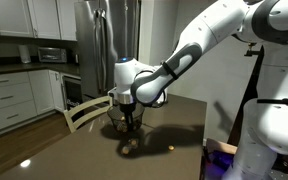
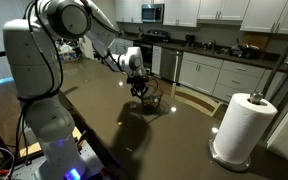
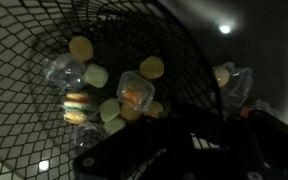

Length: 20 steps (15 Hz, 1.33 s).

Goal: Move the black basket to the left

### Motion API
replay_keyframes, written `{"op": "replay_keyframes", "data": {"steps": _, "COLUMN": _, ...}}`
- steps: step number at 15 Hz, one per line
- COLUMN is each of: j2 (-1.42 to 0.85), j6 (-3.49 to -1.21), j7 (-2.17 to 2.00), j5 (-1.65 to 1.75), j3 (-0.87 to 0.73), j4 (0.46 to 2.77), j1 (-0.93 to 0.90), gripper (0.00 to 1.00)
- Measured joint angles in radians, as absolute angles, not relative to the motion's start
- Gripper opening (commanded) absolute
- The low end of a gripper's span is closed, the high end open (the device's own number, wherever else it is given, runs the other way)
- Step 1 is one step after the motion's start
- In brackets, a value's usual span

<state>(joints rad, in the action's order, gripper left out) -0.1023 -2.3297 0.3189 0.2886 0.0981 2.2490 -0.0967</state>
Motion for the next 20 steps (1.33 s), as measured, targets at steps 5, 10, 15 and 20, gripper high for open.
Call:
{"op": "replay_keyframes", "data": {"steps": 5, "j2": -0.109, "j6": -2.271, "j7": 0.386, "j5": 0.289, "j3": 0.125, "j4": 2.237, "j1": -0.121, "gripper": 0.04}}
{"op": "replay_keyframes", "data": {"steps": 10, "j2": -0.159, "j6": -2.167, "j7": 0.506, "j5": 0.293, "j3": 0.142, "j4": 2.155, "j1": -0.124, "gripper": 0.04}}
{"op": "replay_keyframes", "data": {"steps": 15, "j2": -0.237, "j6": -2.098, "j7": 0.589, "j5": 0.294, "j3": 0.145, "j4": 2.036, "j1": -0.124, "gripper": 0.04}}
{"op": "replay_keyframes", "data": {"steps": 20, "j2": -0.279, "j6": -2.088, "j7": 0.653, "j5": 0.272, "j3": 0.145, "j4": 1.968, "j1": -0.117, "gripper": 0.04}}
